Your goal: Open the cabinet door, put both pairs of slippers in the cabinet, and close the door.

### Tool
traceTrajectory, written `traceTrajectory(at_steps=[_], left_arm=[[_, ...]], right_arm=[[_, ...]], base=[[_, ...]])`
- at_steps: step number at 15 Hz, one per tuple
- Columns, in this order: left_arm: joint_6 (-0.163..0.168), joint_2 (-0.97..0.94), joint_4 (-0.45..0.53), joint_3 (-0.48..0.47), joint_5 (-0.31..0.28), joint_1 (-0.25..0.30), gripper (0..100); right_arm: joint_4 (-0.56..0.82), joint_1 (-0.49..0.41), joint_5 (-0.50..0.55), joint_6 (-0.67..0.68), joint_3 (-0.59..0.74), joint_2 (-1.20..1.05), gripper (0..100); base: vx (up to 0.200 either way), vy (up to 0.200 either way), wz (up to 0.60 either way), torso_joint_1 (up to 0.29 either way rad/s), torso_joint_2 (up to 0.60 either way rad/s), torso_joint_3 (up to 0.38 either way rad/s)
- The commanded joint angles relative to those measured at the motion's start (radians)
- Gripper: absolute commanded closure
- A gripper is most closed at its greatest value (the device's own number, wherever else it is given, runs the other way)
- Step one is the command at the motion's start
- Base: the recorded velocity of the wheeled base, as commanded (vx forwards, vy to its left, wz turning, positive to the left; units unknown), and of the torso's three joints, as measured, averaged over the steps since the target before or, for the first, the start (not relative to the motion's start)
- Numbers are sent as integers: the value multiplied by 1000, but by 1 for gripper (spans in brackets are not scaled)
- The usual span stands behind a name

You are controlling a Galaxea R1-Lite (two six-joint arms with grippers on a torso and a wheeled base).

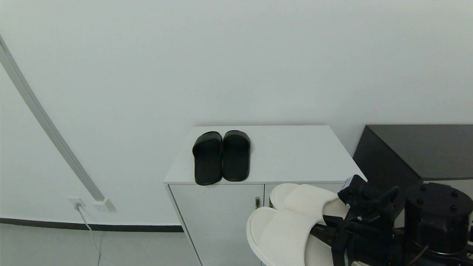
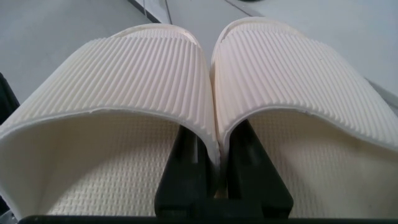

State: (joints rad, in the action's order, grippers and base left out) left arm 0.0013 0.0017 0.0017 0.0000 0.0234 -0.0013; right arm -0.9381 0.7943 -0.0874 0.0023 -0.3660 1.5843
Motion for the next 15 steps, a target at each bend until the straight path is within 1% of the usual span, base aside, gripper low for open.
traceTrajectory(at_steps=[1,2,7,15], left_arm=[[0,0,1,0,0,0,100],[3,0,1,0,0,0,0],[2,0,0,0,1,0,0],[2,0,0,0,1,0,0]], right_arm=[[-1,0,0,1,1,3,100],[-1,0,0,1,1,2,100],[-1,2,0,-2,13,-4,100],[-18,5,0,-4,15,0,100]], base=[[0,0,0,-159,359,198],[0,0,0,-159,364,207],[0,0,0,-169,387,216],[0,0,0,-220,537,312]])
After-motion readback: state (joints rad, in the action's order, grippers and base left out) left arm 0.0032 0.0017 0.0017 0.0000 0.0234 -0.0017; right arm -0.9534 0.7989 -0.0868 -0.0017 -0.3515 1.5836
